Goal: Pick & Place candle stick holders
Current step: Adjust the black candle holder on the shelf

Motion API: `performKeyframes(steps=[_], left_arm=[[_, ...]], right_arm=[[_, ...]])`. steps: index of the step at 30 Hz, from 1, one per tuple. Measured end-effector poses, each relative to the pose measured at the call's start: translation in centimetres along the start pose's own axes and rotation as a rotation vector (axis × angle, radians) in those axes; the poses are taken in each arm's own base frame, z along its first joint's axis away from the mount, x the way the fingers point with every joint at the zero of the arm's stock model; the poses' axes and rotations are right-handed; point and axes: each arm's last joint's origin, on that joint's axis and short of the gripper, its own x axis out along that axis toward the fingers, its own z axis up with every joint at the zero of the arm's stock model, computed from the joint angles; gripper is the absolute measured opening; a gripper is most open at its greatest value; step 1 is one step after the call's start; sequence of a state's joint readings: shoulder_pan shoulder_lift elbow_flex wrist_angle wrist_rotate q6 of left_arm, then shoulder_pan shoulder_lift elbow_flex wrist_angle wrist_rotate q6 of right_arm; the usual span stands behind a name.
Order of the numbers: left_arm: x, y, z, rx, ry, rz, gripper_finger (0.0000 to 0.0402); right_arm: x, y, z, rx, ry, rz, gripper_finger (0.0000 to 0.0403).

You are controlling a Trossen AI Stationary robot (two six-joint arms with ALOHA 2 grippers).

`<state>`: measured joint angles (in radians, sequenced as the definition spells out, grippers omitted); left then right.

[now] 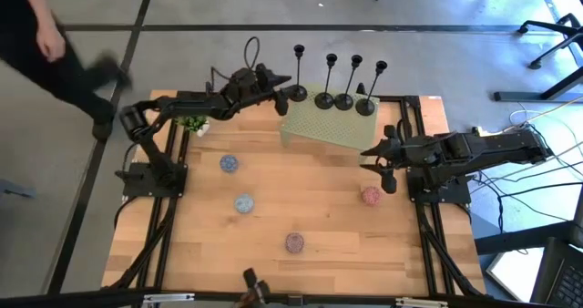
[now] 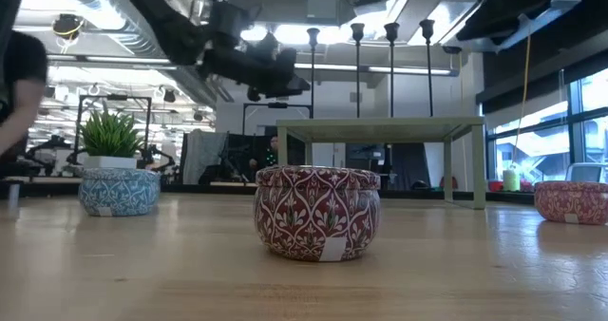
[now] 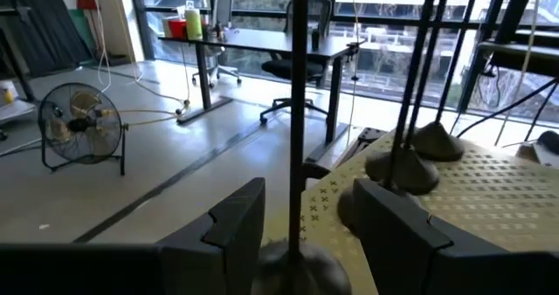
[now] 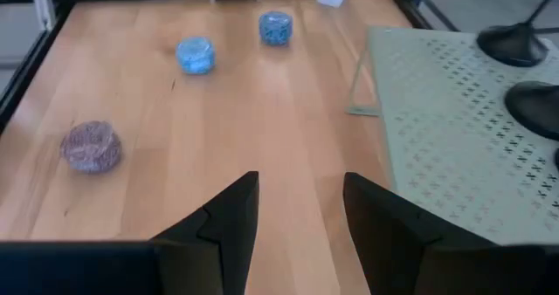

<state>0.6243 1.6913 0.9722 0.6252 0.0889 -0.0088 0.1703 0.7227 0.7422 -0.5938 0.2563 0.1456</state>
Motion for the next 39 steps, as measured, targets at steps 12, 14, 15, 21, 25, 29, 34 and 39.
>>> performKeyframes(steps=[12,14,15,21,25,29,34,39], left_arm=[[1.6,0.1,-0.2,0.048,0.0,0.012,0.0153],[1.6,0.1,-0.1,0.048,-0.006,0.009,0.014],[1.6,0.1,-0.1,0.049,-0.006,0.009,0.0133],[1.6,0.1,0.4,0.053,-0.055,0.009,0.0089],[1.6,0.1,0.7,0.056,-0.09,0.011,0.005],[1.5,0.2,0.8,0.057,-0.102,0.011,0.001],[1.5,0.2,0.8,0.057,-0.102,0.01,0.0003],[1.5,0.2,0.8,0.051,-0.102,0.01,0.0002]], right_arm=[[0.0,0.0,0.0,-0.025,0.002,0.006,0.0171],[0.0,0.0,0.0,-0.038,0.002,0.006,0.0171],[0.0,0.0,0.0,-0.045,0.002,0.006,0.0171],[0.0,0.0,0.0,-0.061,0.002,0.006,0.0171],[0.0,0.0,0.0,-0.061,0.002,0.006,0.0171],[0.0,0.0,0.0,-0.104,0.001,0.006,0.0171],[0.0,0.0,0.0,-0.161,0.0,0.006,0.0171],[0.0,0.0,0.1,-0.184,-0.011,0.006,0.0171]])
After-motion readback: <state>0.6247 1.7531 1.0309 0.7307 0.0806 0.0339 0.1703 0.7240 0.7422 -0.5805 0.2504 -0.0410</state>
